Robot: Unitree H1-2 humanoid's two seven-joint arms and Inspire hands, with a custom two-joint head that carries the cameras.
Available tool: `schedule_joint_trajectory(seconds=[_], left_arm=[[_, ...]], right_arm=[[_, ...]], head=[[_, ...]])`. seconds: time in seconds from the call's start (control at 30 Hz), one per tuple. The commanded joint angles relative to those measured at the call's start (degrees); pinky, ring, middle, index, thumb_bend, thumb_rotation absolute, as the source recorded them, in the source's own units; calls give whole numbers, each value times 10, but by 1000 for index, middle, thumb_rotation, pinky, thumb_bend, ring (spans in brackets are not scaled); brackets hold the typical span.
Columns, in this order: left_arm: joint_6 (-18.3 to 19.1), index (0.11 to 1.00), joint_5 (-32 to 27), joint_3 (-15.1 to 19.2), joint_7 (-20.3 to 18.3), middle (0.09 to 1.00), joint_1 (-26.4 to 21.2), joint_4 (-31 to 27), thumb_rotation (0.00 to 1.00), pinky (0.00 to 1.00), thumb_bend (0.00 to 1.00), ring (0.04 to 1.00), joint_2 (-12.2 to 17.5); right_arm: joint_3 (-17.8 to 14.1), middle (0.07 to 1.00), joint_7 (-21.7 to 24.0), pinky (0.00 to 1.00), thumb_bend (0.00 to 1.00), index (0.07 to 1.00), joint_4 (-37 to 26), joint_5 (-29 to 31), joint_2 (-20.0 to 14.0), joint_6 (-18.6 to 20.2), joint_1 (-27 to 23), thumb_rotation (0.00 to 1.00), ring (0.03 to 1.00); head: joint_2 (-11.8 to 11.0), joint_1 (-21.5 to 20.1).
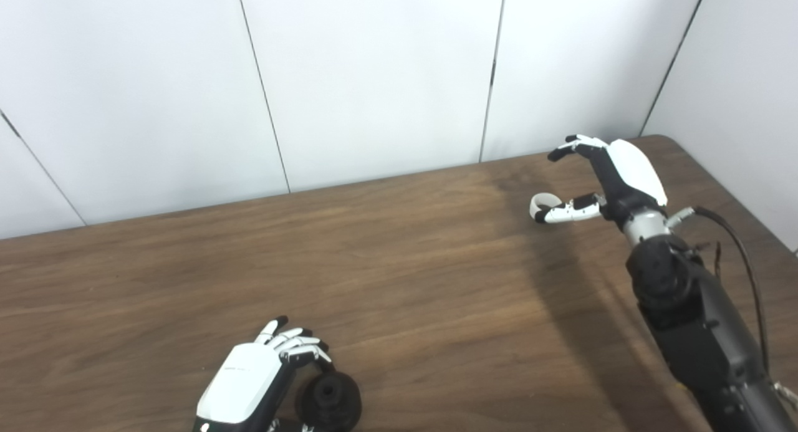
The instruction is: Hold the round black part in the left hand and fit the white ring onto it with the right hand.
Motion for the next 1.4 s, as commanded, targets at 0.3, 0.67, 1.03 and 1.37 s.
schedule_joint_trajectory(seconds=[0.3,0.67,1.03,1.37], left_arm=[[-16,485,0,12,-1,759,7,5,49,992,522,855,18],[-18,484,0,15,-2,757,8,2,49,979,522,850,17],[-24,484,-2,18,5,756,6,7,50,990,522,852,17],[-20,484,2,18,1,756,8,1,50,982,522,851,17]], right_arm=[[32,893,38,838,851,682,81,-13,-43,38,-92,231,936],[68,890,66,857,848,675,113,-21,-52,64,-112,247,939],[81,875,72,864,857,667,141,-25,-54,67,-119,226,933],[69,891,71,812,845,673,167,-28,-48,70,-124,241,942]], head=[[0,-15],[3,-17],[3,-18],[4,-16]])
